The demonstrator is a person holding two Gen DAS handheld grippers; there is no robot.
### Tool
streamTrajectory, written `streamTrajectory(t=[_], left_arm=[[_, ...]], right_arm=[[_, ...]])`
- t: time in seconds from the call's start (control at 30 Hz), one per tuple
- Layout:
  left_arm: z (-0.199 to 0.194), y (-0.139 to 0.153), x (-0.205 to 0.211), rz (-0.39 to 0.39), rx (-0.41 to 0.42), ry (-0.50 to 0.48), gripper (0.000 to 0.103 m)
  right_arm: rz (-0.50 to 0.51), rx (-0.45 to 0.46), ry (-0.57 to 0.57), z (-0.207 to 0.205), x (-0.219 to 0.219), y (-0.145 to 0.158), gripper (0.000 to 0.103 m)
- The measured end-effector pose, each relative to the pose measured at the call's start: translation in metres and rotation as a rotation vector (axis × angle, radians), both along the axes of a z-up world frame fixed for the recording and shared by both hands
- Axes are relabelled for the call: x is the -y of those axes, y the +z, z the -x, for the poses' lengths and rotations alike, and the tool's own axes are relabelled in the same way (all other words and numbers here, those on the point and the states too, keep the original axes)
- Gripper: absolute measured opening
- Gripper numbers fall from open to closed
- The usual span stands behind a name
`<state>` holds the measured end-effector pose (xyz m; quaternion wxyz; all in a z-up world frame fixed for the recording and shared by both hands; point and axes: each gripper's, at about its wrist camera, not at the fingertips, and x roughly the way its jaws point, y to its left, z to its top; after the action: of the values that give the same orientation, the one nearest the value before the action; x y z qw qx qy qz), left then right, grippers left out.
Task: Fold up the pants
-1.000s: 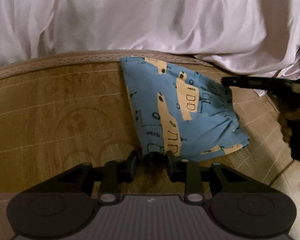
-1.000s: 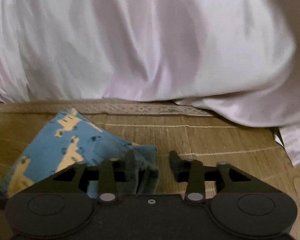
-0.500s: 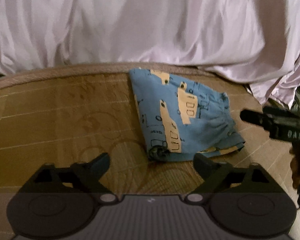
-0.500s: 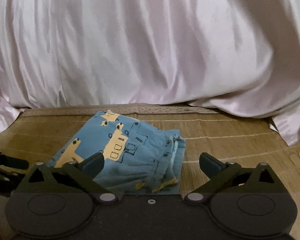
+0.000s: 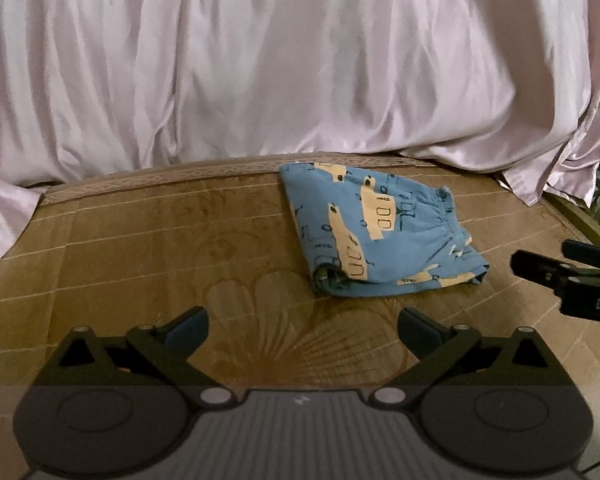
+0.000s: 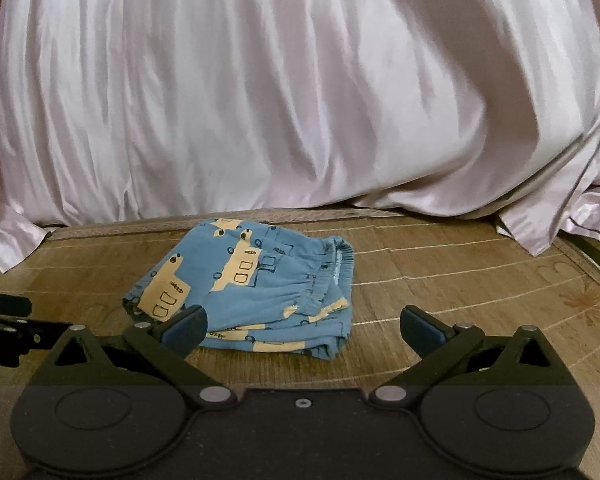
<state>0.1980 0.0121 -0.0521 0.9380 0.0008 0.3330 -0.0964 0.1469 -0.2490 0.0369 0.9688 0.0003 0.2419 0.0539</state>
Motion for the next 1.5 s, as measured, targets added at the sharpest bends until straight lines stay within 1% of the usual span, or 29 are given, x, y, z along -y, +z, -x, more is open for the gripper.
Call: streamTrajectory(t=[0.13, 0.27, 0.53, 0.67, 0.87, 1.03, 1.1, 1.17, 1.23, 1.3, 1.37, 1.43, 1.47, 1.5], left_arm=[[0.004, 0.0, -0.002, 0.0, -0.007, 0.027, 0.103], [0.009, 0.003, -0.003, -0.012, -0.006, 0.051, 0.103], [0.027, 0.026, -0.007, -0.02, 0.049, 0.049, 0.103], [0.035, 0.032, -0.011, -0.025, 0.057, 0.036, 0.103], [0.046, 0.041, -0.014, 0.009, 0.064, 0.02, 0.103], [0.066, 0.054, -0.017, 0.064, 0.073, 0.024, 0.103], [0.076, 0.059, -0.02, 0.069, 0.086, 0.014, 0.103], [0.082, 0.064, -0.022, 0.06, 0.109, 0.017, 0.103], [0.088, 0.069, -0.025, 0.066, 0.129, 0.031, 0.103], [0.088, 0.073, -0.026, 0.086, 0.129, 0.04, 0.103], [0.086, 0.074, -0.027, 0.104, 0.119, 0.048, 0.103], [0.084, 0.074, -0.026, 0.106, 0.106, 0.042, 0.103], [0.083, 0.074, -0.024, 0.098, 0.101, 0.041, 0.103], [0.08, 0.073, -0.022, 0.087, 0.095, 0.042, 0.103]], right_arm=[[0.04, 0.035, 0.01, 0.011, -0.004, 0.003, 0.102], [0.039, 0.06, 0.012, 0.02, -0.009, 0.007, 0.102], [0.036, 0.095, -0.006, 0.03, -0.02, 0.027, 0.102], [0.028, 0.087, -0.04, 0.039, -0.024, 0.035, 0.102], [0.001, 0.093, -0.135, 0.063, -0.026, 0.046, 0.102], [0.019, 0.095, -0.149, 0.091, -0.035, 0.063, 0.102], [0.026, 0.088, -0.148, 0.096, -0.037, 0.072, 0.102], [0.034, 0.075, -0.14, 0.098, -0.04, 0.08, 0.102], [0.05, 0.055, -0.12, 0.1, -0.044, 0.09, 0.102], [0.059, 0.036, -0.097, 0.104, -0.045, 0.101, 0.102], [0.066, -0.002, -0.094, 0.105, -0.044, 0.112, 0.102], [0.058, -0.069, -0.11, 0.102, -0.041, 0.122, 0.102], [0.058, -0.116, -0.118, 0.099, -0.039, 0.127, 0.102], [0.072, -0.182, -0.127, 0.094, -0.038, 0.134, 0.102]])
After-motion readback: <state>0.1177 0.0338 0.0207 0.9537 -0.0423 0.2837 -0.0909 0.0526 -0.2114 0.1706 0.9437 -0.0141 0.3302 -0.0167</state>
